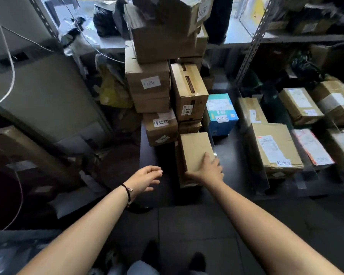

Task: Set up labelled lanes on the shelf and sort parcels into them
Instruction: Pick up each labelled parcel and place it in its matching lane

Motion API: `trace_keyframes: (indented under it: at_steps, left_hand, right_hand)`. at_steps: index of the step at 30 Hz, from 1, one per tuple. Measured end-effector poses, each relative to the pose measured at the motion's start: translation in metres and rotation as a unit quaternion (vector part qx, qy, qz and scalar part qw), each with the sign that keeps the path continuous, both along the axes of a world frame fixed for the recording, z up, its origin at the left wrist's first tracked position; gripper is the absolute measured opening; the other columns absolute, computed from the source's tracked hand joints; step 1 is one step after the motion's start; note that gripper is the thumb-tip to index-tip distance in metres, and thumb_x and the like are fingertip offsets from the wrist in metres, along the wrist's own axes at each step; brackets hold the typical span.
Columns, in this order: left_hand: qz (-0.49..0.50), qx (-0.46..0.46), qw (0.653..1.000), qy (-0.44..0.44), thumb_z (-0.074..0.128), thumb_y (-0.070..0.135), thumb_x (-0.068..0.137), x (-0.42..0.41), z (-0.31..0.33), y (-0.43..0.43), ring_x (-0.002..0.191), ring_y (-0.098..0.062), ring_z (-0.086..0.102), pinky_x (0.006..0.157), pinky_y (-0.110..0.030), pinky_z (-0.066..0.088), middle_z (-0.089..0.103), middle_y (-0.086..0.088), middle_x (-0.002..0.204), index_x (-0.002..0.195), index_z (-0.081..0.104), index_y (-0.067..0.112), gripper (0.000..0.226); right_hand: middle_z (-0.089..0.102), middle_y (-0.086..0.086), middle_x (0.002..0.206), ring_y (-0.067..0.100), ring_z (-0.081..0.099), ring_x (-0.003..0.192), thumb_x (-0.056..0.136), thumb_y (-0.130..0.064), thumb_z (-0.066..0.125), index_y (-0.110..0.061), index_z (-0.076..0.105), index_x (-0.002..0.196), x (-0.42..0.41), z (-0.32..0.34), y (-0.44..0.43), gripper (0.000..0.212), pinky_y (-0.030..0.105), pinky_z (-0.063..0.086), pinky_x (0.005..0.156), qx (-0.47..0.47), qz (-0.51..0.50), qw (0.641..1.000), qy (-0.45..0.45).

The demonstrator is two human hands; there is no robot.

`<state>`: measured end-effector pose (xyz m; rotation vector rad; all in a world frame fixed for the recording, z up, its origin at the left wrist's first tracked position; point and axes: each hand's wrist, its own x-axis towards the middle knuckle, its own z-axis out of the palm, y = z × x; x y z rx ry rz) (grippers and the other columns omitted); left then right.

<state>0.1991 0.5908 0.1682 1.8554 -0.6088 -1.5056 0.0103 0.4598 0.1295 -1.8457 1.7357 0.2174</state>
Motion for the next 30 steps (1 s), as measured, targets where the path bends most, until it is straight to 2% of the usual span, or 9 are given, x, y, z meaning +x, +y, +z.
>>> trace_keyframes:
  at_steps: [5, 7, 9, 11, 14, 17, 20, 26, 30]
  left_hand:
    - [0.006, 0.000, 1.000, 0.003, 0.054, 0.033, 0.101, 0.023, -0.001, -0.001, 0.112, -0.019, 0.063, 0.098, -0.040, 0.049, 0.066, 0.001, 0.120, 0.112, 0.061, 0.027, 0.014]
    - [0.009, -0.007, 1.000, 0.005, 0.054, 0.032, 0.101, 0.027, 0.003, -0.007, 0.113, -0.021, 0.063, 0.101, -0.041, 0.048, 0.066, 0.001, 0.119, 0.110, 0.061, 0.028, 0.013]
    - [0.006, -0.015, 1.000, 0.012, 0.053, 0.033, 0.101, 0.027, 0.006, -0.015, 0.112, -0.020, 0.063, 0.101, -0.042, 0.047, 0.065, 0.001, 0.120, 0.109, 0.061, 0.029, 0.012]
    - [-0.012, -0.028, 0.999, 0.016, 0.053, 0.037, 0.101, 0.023, 0.014, -0.022, 0.110, -0.018, 0.063, 0.099, -0.041, 0.047, 0.065, 0.001, 0.122, 0.109, 0.061, 0.030, 0.014]
    - [-0.041, -0.049, 0.997, 0.038, 0.053, 0.048, 0.098, 0.012, 0.027, -0.036, 0.113, -0.018, 0.062, 0.094, -0.037, 0.049, 0.064, 0.003, 0.124, 0.112, 0.059, 0.031, 0.023]
    - [-0.038, -0.064, 0.992, 0.104, 0.056, 0.054, 0.092, -0.001, 0.045, -0.052, 0.113, -0.020, 0.062, 0.091, -0.039, 0.051, 0.065, 0.003, 0.125, 0.116, 0.061, 0.031, 0.034]
    - [-0.035, -0.090, 0.977, 0.190, 0.055, 0.059, 0.082, -0.017, 0.063, -0.063, 0.106, -0.017, 0.062, 0.092, -0.042, 0.050, 0.068, 0.007, 0.121, 0.113, 0.066, 0.037, 0.040]
    - [-0.052, -0.157, 0.939, 0.303, 0.069, 0.061, 0.070, -0.040, 0.081, -0.071, 0.118, -0.025, 0.059, 0.110, -0.055, 0.040, 0.068, -0.004, 0.128, 0.125, 0.065, 0.029, 0.064]
    - [-0.064, -0.189, 0.930, 0.308, 0.075, 0.049, 0.075, -0.052, 0.087, -0.076, 0.121, -0.028, 0.062, 0.102, -0.055, 0.047, 0.066, -0.009, 0.132, 0.135, 0.057, 0.023, 0.068]
  right_hand:
    - [0.033, 0.017, 0.150, 0.041, 0.040, 0.134, 0.061, -0.064, 0.076, -0.030, 0.015, 0.156, -0.005, 0.011, 0.002, 0.118, 0.045, 0.041, 0.105, 0.053, -0.088, 0.990, -0.097]
    - [0.052, 0.010, 0.136, 0.029, 0.058, 0.115, 0.059, -0.058, 0.074, -0.031, 0.035, 0.146, -0.014, 0.027, 0.004, 0.099, 0.030, 0.053, 0.081, 0.095, -0.201, 0.937, -0.269]
    - [0.061, 0.009, 0.114, 0.022, 0.063, 0.088, 0.079, -0.038, 0.072, -0.026, 0.051, 0.125, -0.025, 0.044, 0.006, 0.052, 0.028, 0.053, 0.059, 0.174, -0.283, 0.851, -0.406]
    - [0.064, 0.015, 0.112, 0.027, 0.064, 0.093, 0.083, -0.038, 0.069, -0.018, 0.057, 0.128, -0.037, 0.055, 0.008, 0.050, 0.037, 0.054, 0.069, 0.237, -0.298, 0.793, -0.475]
    - [0.068, 0.020, 0.121, 0.037, 0.062, 0.108, 0.054, -0.053, 0.081, -0.016, 0.065, 0.129, -0.051, 0.072, 0.010, 0.086, 0.049, 0.052, 0.086, 0.288, -0.287, 0.704, -0.583]
    - [0.060, 0.023, 0.136, 0.044, 0.059, 0.114, 0.069, -0.061, 0.060, -0.011, 0.068, 0.129, -0.055, 0.092, 0.014, 0.078, 0.051, 0.047, 0.094, 0.325, -0.267, 0.611, -0.671]
    - [0.057, 0.022, 0.141, 0.045, 0.058, 0.117, 0.074, -0.063, 0.049, -0.010, 0.068, 0.129, -0.053, 0.107, 0.018, 0.078, 0.050, 0.045, 0.095, 0.332, -0.249, 0.560, -0.717]
    - [0.051, 0.027, 0.146, 0.051, 0.047, 0.131, 0.083, -0.056, 0.038, -0.002, 0.056, 0.141, -0.064, 0.124, 0.029, 0.081, 0.058, 0.045, 0.101, 0.308, -0.239, 0.550, -0.738]
    - [0.062, 0.027, 0.134, 0.042, 0.057, 0.125, 0.091, -0.039, 0.032, 0.002, 0.052, 0.142, -0.080, 0.123, 0.022, 0.069, 0.059, 0.045, 0.104, 0.249, -0.298, 0.610, -0.691]
